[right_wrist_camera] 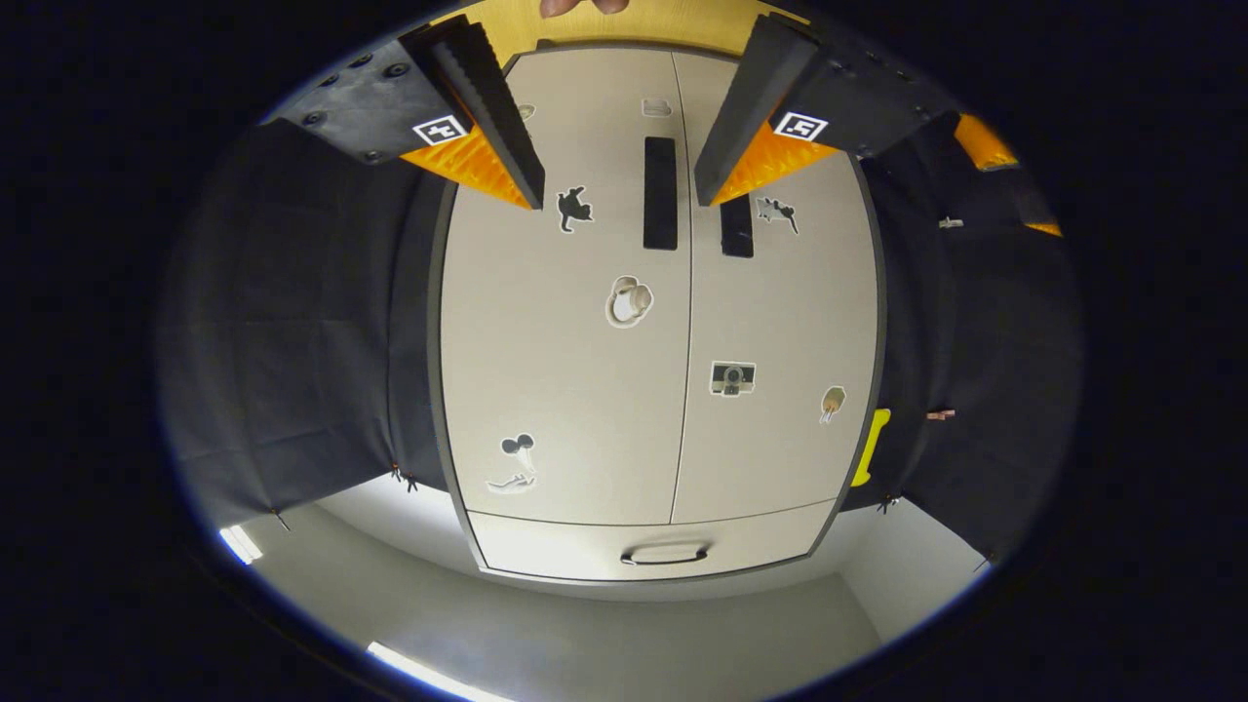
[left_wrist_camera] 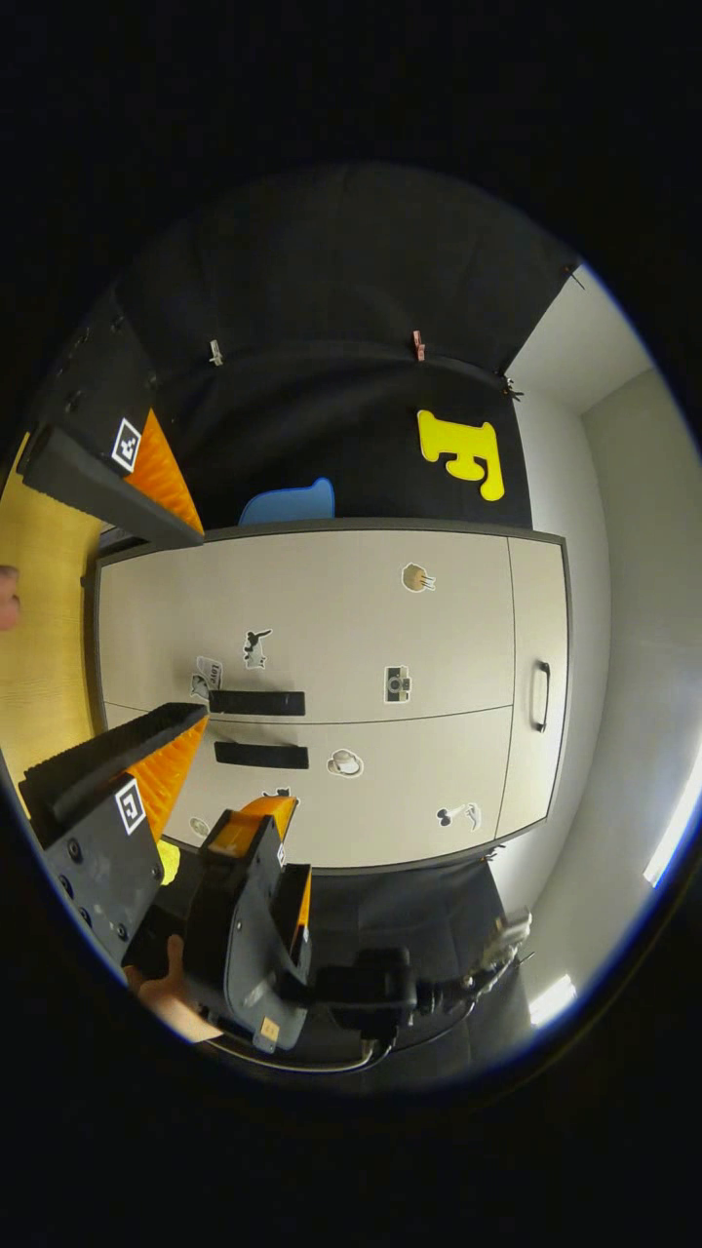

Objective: Open the right door of the double-door shoe cabinet with the right hand, and open the left door with the left hand.

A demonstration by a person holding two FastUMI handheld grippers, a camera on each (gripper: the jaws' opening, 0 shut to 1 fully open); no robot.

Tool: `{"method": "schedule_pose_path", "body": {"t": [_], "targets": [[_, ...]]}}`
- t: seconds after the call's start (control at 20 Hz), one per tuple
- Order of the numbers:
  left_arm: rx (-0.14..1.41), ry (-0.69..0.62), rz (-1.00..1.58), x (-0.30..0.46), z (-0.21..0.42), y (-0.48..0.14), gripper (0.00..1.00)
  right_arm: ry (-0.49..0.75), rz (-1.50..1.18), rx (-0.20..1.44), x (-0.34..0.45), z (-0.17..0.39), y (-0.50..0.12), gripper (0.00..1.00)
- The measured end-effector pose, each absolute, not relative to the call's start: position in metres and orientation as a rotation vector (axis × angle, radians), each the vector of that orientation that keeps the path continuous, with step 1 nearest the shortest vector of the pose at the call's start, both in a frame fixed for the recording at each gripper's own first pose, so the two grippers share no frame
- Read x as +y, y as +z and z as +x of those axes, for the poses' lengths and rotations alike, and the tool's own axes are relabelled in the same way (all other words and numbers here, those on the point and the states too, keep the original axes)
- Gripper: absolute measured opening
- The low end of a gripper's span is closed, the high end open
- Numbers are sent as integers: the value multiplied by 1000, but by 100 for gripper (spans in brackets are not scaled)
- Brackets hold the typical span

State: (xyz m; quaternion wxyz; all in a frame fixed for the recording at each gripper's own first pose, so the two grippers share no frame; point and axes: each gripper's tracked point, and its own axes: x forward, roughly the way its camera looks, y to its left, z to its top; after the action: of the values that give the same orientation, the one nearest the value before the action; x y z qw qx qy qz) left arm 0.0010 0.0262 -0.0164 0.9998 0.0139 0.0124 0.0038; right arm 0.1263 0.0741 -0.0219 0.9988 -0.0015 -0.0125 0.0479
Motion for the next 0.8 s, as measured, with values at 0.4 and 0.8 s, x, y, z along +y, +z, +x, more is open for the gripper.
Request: {"method": "schedule_pose_path", "body": {"t": [0.4, 0.8], "targets": [[46, 17, 1, 47, -2, -28, 98, 114, -39, 15, 105, 196, -62, 97], [54, 16, 2, 60, -7, -36, 98, 81, 14, 82, 114, 240, -101, 66]]}}
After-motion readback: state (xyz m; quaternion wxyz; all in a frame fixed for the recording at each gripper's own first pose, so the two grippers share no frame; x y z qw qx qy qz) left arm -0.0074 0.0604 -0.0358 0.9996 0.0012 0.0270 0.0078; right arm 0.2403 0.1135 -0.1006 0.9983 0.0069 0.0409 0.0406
